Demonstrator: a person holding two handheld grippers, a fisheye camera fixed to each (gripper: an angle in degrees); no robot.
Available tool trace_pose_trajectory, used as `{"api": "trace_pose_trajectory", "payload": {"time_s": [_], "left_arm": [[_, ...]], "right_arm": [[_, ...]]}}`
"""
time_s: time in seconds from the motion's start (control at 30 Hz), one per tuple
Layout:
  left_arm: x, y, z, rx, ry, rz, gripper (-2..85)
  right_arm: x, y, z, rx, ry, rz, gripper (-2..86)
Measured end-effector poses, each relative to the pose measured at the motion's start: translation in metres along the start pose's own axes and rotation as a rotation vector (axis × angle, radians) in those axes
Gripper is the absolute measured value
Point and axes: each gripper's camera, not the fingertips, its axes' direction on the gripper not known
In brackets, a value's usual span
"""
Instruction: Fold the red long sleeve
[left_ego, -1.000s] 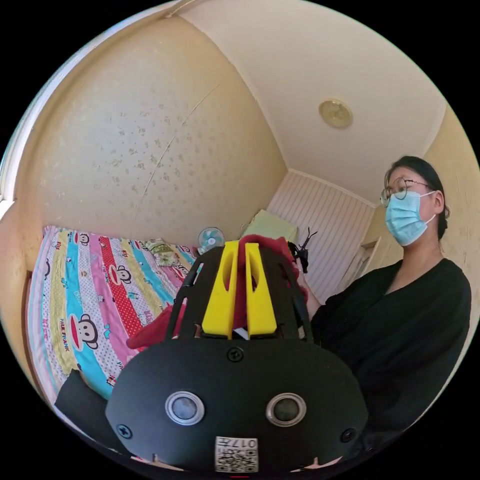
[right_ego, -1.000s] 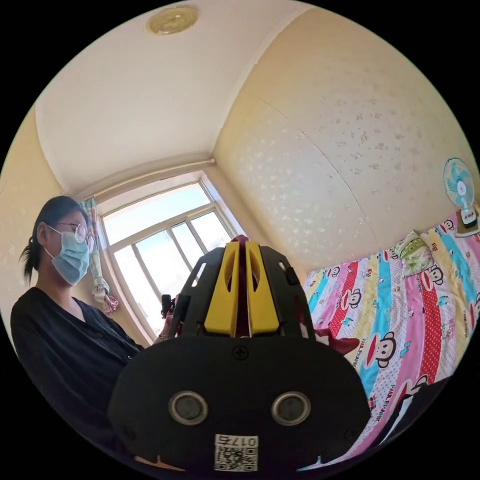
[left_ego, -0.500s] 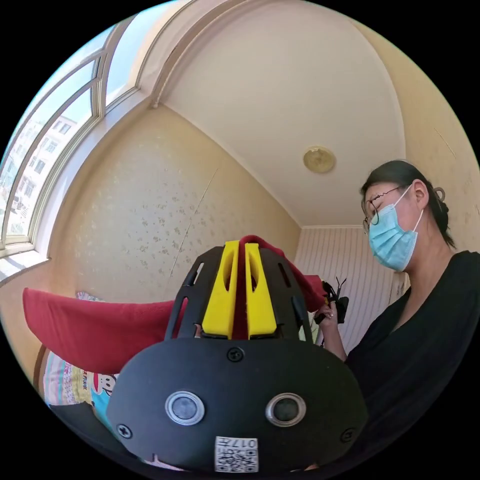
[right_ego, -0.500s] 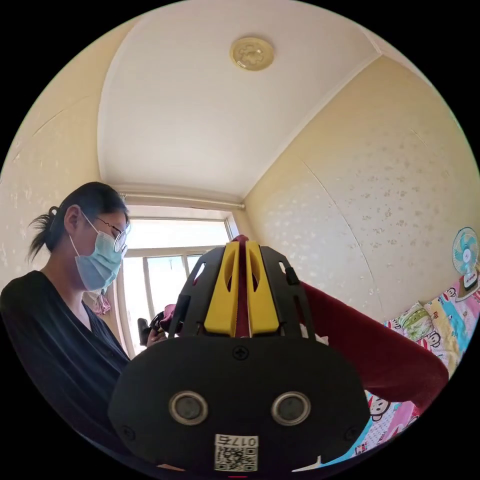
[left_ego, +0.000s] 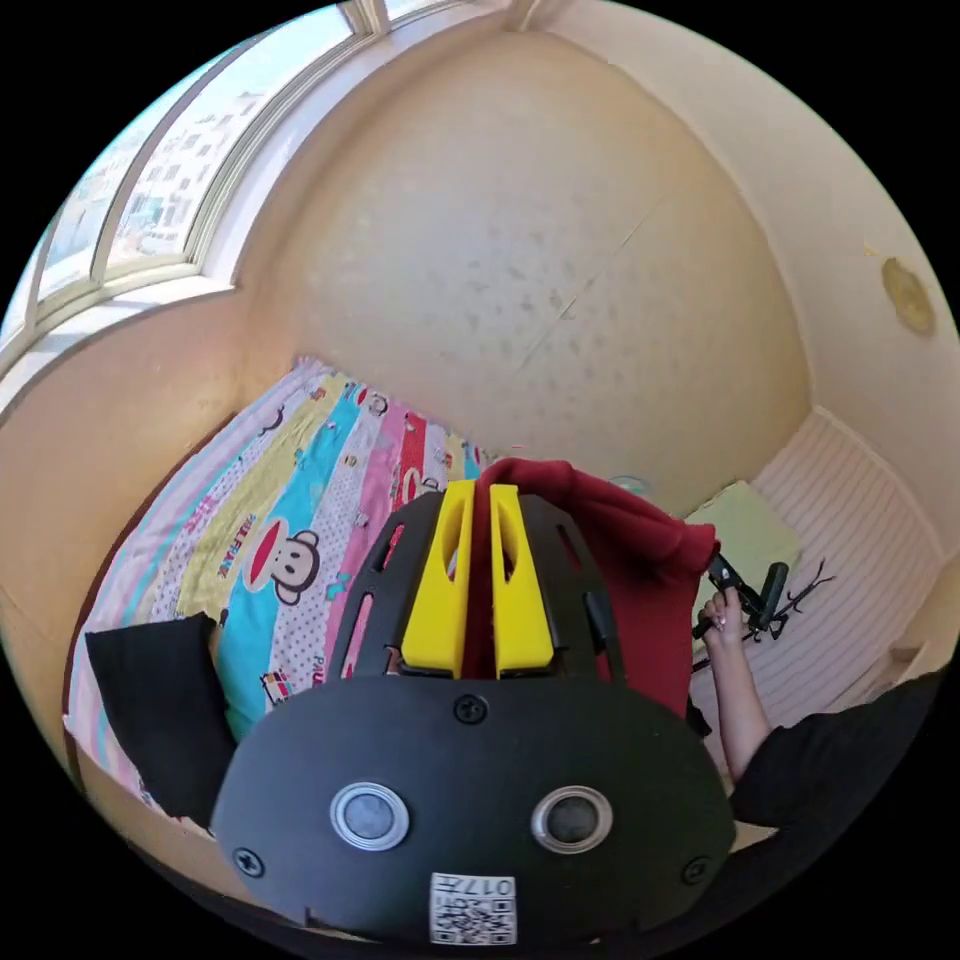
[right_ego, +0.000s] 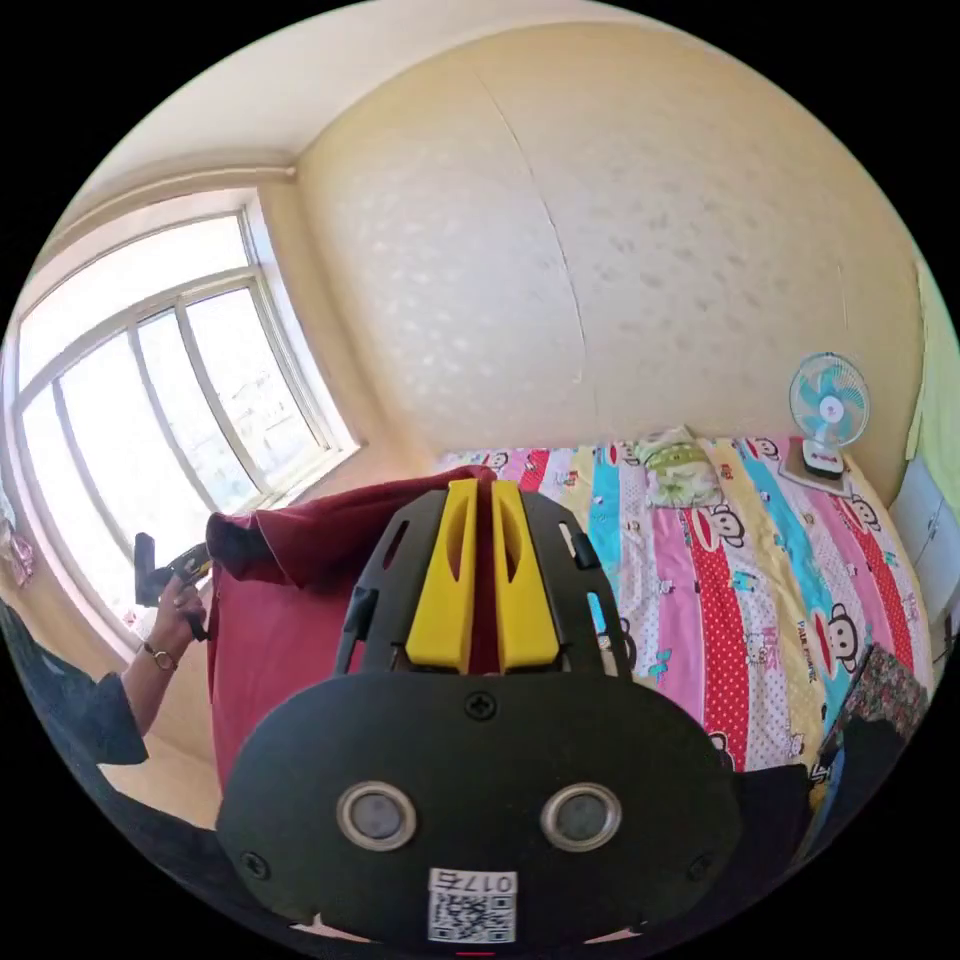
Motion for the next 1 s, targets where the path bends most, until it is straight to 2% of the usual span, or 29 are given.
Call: {"api": "trace_pose_trajectory", "payload": {"time_s": [0.03, 0.07, 0.13, 0.2, 0.3, 0.37, 0.43, 0.5, 0.53, 0.57, 0.63, 0.7, 0.73, 0.83, 0.9, 1.0], "left_arm": [[-0.040, -0.002, 0.049, -0.071, -0.040, -0.088, 5.8], [-0.077, 0.003, 0.086, -0.116, -0.093, -0.145, 6.9], [-0.128, 0.021, 0.123, -0.220, -0.153, -0.268, 8.5], [-0.164, 0.053, 0.135, -0.283, -0.148, -0.330, 10.6], [-0.199, 0.126, 0.139, -0.432, -0.263, -0.345, 12.3], [-0.228, 0.186, 0.147, -0.649, -0.411, -0.393, 16.3], [-0.245, 0.224, 0.149, -0.750, -0.416, -0.459, 16.7], [-0.240, 0.231, 0.136, -0.652, -0.378, -0.421, 13.1], [-0.239, 0.224, 0.136, -0.712, -0.327, -0.409, 7.7], [-0.242, 0.211, 0.140, -0.822, -0.246, -0.424, 6.3], [-0.239, 0.167, 0.120, -0.842, -0.226, -0.403, 5.2], [-0.232, 0.109, 0.079, -0.741, -0.324, -0.322, 5.2], [-0.234, 0.071, 0.044, -0.648, -0.430, -0.305, 5.7], [-0.254, 0.009, -0.038, -0.409, -0.585, -0.402, 8.5], [-0.266, -0.007, -0.063, -0.359, -0.544, -0.451, 9.0], [-0.274, -0.004, -0.059, -0.432, -0.357, -0.525, 9.8]], "right_arm": [[0.027, 0.005, 0.060, -0.141, 0.008, 0.087, 3.3], [0.039, 0.011, 0.085, -0.207, 0.012, 0.128, 3.4], [0.063, 0.050, 0.143, -0.338, 0.003, 0.204, 3.6], [0.066, 0.089, 0.162, -0.413, -0.024, 0.207, 3.9], [0.060, 0.173, 0.185, -0.638, 0.057, 0.166, 4.8], [0.061, 0.221, 0.189, -0.768, 0.106, 0.184, 5.4], [0.067, 0.269, 0.180, -0.876, 0.132, 0.260, 5.8], [0.074, 0.289, 0.169, -0.930, 0.171, 0.311, 6.0], [0.081, 0.295, 0.160, -0.949, 0.196, 0.343, 6.1], [0.085, 0.297, 0.155, -0.952, 0.205, 0.358, 6.1], [0.106, 0.295, 0.135, -0.937, 0.243, 0.443, 6.4], [0.126, 0.288, 0.120, -0.879, 0.254, 0.533, 6.6], [0.140, 0.283, 0.112, -0.822, 0.238, 0.600, 6.9], [0.173, 0.269, 0.111, -0.685, 0.184, 0.722, 8.0], [0.190, 0.260, 0.122, -0.613, 0.161, 0.763, 8.6], [0.220, 0.247, 0.161, -0.550, 0.116, 0.785, 9.2]]}}
